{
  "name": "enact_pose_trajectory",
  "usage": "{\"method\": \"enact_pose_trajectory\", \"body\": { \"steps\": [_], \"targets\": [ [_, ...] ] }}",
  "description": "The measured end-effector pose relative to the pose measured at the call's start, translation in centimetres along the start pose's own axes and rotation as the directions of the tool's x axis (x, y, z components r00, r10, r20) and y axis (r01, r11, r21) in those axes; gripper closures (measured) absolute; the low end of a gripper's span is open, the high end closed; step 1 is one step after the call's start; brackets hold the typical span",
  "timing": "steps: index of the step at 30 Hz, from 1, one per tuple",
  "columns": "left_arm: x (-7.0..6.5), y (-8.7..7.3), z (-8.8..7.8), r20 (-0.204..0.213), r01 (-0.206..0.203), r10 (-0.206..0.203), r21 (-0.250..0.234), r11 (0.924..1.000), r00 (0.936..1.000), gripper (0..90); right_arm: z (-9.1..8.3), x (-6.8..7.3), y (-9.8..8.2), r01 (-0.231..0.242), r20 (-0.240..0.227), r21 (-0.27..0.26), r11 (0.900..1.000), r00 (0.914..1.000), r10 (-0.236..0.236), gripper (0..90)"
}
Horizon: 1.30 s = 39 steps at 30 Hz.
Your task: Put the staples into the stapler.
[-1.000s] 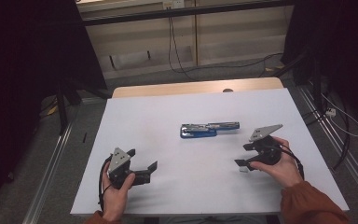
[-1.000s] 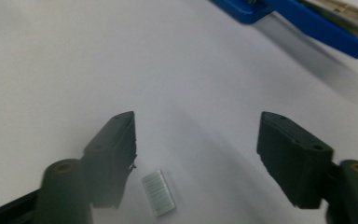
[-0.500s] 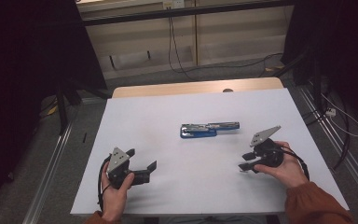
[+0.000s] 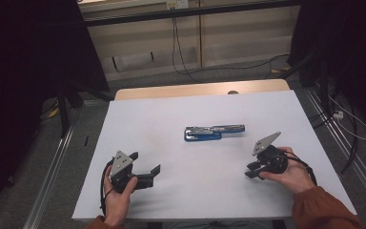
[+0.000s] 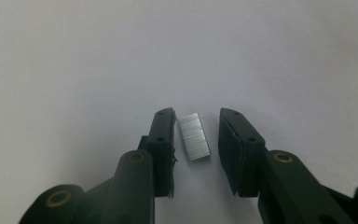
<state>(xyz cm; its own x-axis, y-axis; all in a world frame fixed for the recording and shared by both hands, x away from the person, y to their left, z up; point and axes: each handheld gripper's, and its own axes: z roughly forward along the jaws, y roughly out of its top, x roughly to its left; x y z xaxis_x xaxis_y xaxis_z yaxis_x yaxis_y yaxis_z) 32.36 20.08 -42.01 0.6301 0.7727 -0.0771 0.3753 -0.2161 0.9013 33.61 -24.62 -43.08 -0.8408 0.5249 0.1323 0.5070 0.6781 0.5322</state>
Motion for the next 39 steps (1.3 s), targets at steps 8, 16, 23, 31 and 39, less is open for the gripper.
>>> {"method": "enact_pose_trajectory", "body": {
  "steps": [8, 16, 23, 31, 39],
  "targets": [
    [-0.11, -0.08, 0.24, 0.013, -0.008, 0.008, 0.022, 0.9997, 0.9999, 3.9, 0.25, 0.10, 0.01, 0.024, -0.001, 0.015, 1.000, 0.9997, -0.024, 73.2],
    [-0.10, -0.10, 0.25, 0.017, -0.008, 0.008, 0.024, 0.9997, 0.9998, 3.9, 0.32, 0.22, -0.01, 0.027, 0.003, 0.018, 0.999, 0.9996, -0.027, 73.7],
    [-0.13, -0.10, 0.38, 0.023, -0.005, 0.004, 0.026, 0.9997, 0.9997, 3.9, 0.38, 0.39, 0.00, 0.058, 0.021, 0.024, 0.998, 0.9981, -0.059, 74.9],
    [-0.14, -0.10, 0.39, 0.023, -0.007, 0.006, 0.028, 0.9996, 0.9997, 3.9, 0.38, 0.55, 0.10, 0.072, 0.034, 0.030, 0.997, 0.9968, -0.073, 79.0],
    [-0.11, -0.10, 0.40, 0.024, -0.010, 0.009, 0.030, 0.9995, 0.9997, 3.9, 0.37, 0.86, 0.15, 0.081, 0.047, 0.032, 0.996, 0.9955, -0.082, 79.1]
  ]
}}
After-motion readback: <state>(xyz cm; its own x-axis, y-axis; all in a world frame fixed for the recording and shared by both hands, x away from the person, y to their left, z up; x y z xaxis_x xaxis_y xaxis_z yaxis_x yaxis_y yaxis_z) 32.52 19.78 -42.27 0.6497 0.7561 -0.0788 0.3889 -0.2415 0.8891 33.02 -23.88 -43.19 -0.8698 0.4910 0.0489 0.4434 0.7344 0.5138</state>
